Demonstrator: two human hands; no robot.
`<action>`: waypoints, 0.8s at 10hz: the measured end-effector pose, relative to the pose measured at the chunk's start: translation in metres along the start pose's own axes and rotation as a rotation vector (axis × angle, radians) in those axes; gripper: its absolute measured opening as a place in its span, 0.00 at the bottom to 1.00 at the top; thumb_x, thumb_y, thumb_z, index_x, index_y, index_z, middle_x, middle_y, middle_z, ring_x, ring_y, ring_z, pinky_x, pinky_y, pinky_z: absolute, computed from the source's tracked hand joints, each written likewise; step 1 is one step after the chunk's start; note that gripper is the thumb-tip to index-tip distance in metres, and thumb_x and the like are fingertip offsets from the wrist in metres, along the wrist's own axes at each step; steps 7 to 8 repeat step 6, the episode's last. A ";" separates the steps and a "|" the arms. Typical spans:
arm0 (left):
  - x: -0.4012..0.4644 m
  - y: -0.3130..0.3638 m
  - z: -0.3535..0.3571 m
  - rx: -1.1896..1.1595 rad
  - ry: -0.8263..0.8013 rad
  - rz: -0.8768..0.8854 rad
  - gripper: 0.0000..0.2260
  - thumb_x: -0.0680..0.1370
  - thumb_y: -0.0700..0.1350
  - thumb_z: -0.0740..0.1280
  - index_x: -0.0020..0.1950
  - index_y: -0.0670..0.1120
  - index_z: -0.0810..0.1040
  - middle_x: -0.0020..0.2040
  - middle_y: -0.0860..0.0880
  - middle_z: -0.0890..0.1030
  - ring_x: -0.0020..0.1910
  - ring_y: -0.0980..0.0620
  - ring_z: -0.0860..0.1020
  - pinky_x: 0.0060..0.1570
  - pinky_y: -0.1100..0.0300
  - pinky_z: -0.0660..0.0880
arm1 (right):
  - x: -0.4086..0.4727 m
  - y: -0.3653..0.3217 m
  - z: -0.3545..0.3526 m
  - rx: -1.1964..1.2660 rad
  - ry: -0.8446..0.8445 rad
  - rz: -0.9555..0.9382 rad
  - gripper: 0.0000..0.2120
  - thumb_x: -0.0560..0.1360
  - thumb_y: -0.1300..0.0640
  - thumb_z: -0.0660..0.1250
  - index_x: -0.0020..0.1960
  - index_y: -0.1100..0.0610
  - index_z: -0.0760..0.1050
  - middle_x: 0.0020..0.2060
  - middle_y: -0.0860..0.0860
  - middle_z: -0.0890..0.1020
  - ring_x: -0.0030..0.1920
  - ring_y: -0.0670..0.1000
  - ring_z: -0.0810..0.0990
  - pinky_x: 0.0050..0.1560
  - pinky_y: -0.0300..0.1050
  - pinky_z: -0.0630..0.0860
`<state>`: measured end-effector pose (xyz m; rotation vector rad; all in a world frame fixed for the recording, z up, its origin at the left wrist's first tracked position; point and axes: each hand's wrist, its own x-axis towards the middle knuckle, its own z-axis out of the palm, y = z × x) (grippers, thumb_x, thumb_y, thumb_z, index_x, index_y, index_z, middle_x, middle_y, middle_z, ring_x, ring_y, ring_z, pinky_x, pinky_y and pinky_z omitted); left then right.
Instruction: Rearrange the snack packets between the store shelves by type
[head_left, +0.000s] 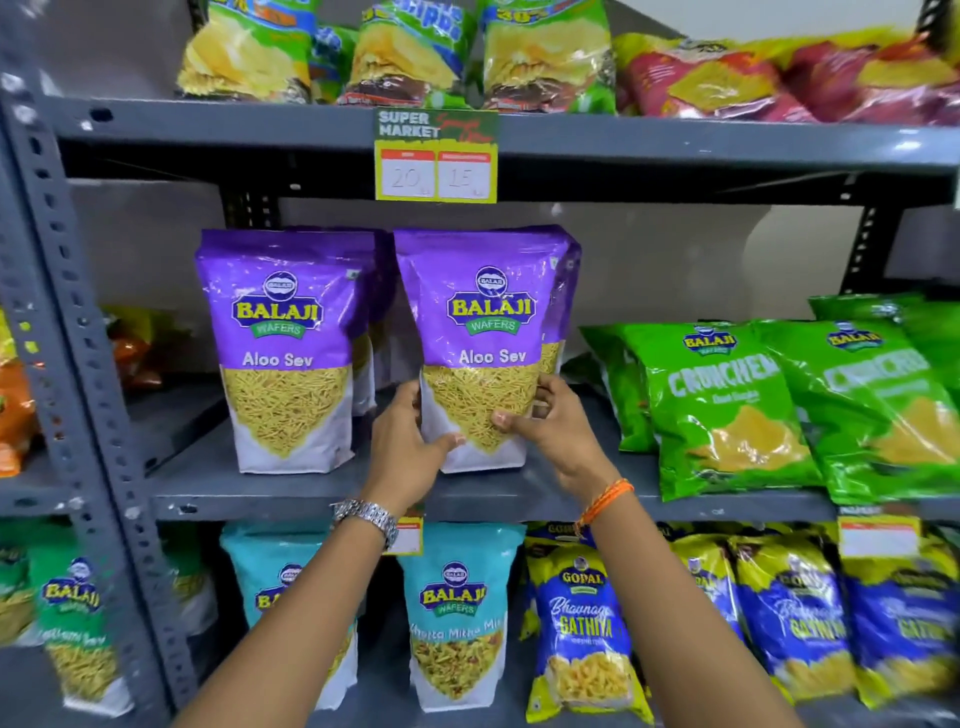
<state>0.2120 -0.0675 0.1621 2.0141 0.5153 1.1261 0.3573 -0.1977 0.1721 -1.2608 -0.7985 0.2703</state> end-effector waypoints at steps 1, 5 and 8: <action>0.005 -0.002 0.019 -0.032 -0.056 -0.005 0.27 0.66 0.41 0.82 0.60 0.50 0.74 0.56 0.49 0.84 0.56 0.48 0.83 0.57 0.43 0.81 | -0.004 -0.001 -0.016 -0.061 0.069 -0.029 0.32 0.64 0.68 0.81 0.63 0.58 0.71 0.60 0.60 0.80 0.60 0.57 0.80 0.60 0.52 0.80; 0.010 -0.001 0.040 -0.087 -0.161 -0.038 0.29 0.68 0.39 0.81 0.66 0.47 0.73 0.61 0.47 0.82 0.59 0.47 0.82 0.59 0.44 0.81 | -0.010 0.005 -0.031 -0.142 0.148 -0.022 0.33 0.64 0.64 0.82 0.63 0.56 0.69 0.60 0.58 0.81 0.62 0.57 0.80 0.63 0.57 0.79; 0.005 0.000 0.038 -0.136 -0.145 -0.003 0.33 0.68 0.37 0.80 0.70 0.46 0.72 0.65 0.50 0.80 0.63 0.52 0.79 0.65 0.52 0.77 | -0.014 0.005 -0.030 -0.140 0.156 -0.009 0.39 0.62 0.60 0.83 0.68 0.58 0.67 0.63 0.58 0.80 0.64 0.57 0.80 0.64 0.58 0.78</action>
